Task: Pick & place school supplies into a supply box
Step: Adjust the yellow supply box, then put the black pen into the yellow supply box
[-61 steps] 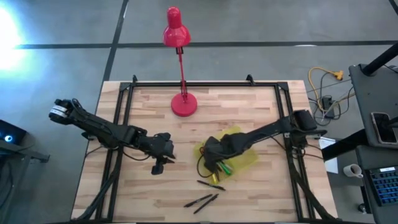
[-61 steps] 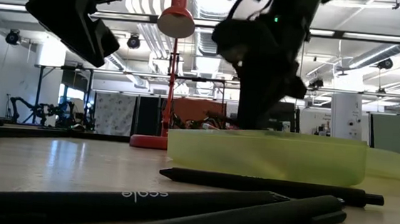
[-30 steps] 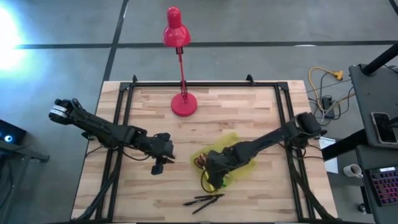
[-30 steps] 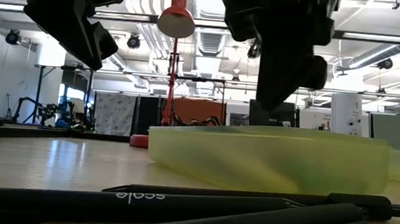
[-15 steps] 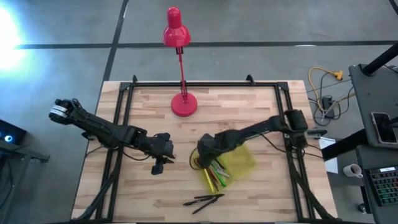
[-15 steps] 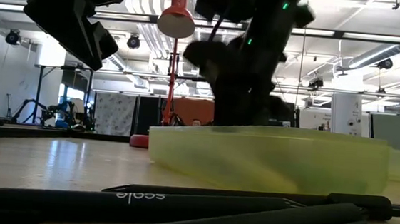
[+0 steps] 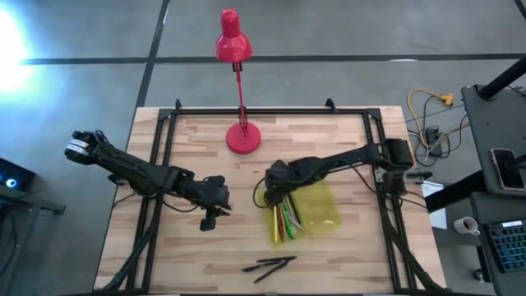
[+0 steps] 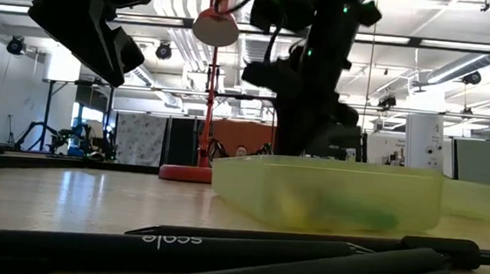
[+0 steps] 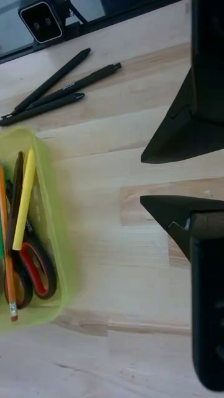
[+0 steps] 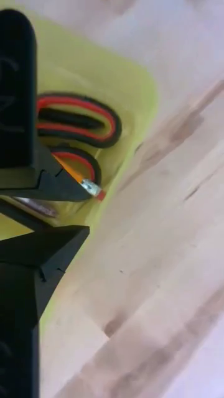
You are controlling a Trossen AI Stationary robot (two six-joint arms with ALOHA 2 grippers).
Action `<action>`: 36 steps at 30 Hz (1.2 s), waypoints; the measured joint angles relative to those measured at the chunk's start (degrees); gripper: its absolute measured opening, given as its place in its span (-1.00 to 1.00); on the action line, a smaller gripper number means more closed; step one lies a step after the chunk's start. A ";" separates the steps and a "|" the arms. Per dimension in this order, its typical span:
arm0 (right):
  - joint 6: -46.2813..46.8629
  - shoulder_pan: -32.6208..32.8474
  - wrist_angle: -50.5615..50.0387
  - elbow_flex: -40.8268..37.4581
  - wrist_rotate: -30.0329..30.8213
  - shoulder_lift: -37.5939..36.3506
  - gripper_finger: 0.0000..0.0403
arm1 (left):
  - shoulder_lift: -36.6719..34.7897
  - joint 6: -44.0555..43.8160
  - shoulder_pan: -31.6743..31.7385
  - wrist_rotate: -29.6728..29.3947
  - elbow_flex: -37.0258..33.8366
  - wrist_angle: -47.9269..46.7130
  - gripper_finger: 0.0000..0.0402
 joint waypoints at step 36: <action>-5.11 32.86 -4.76 14.08 -3.62 13.46 -0.52 | 0.02 1.07 -0.02 0.06 -0.66 0.02 -0.62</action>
